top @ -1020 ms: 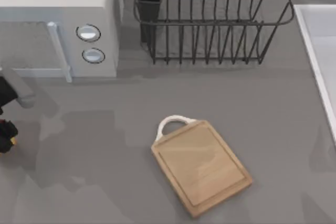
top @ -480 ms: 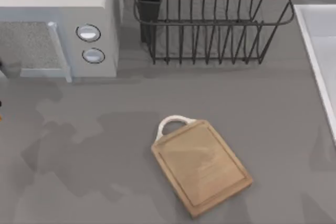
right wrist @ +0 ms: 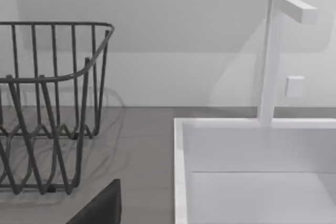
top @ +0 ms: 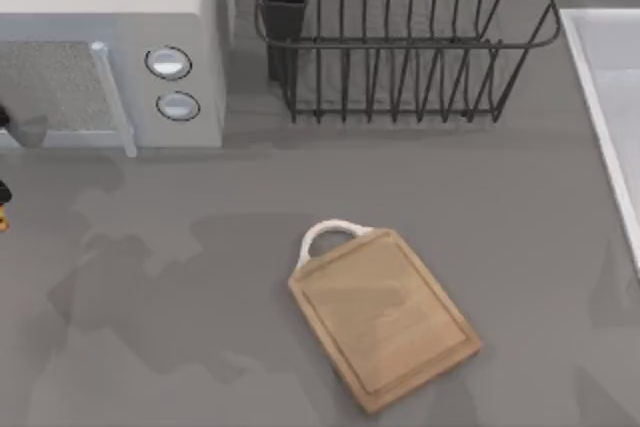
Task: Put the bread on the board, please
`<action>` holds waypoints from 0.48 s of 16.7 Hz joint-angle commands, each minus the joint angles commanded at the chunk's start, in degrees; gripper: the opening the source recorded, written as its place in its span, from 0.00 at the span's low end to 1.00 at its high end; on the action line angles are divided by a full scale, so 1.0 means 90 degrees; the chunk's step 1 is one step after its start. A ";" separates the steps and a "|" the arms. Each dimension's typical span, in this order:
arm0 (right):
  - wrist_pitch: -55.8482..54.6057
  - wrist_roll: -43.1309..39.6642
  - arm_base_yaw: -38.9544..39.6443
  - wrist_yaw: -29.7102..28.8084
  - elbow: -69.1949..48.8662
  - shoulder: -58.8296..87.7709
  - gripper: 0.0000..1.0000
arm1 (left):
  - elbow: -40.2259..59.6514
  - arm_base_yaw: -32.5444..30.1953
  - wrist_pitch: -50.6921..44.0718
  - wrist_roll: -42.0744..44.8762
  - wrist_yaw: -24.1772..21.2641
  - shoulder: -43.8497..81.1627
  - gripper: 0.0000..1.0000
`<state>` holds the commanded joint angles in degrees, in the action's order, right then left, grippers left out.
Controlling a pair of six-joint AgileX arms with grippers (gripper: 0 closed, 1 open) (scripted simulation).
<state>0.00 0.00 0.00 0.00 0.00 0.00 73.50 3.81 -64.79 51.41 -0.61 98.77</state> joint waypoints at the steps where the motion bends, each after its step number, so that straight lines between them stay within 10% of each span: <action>1: 0.0000 0.0000 0.0000 0.0000 0.0000 0.0000 1.00 | -0.0006 -0.0106 -0.0029 -0.0252 0.0008 0.0009 0.00; 8: 0.0000 0.0000 0.0000 0.0000 0.0000 0.0000 1.00 | 0.0051 -0.1452 -0.0480 -0.3833 0.0106 0.0373 0.00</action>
<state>0.00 0.00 0.00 0.00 0.00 0.00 73.95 -9.26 -69.11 16.91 0.34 102.12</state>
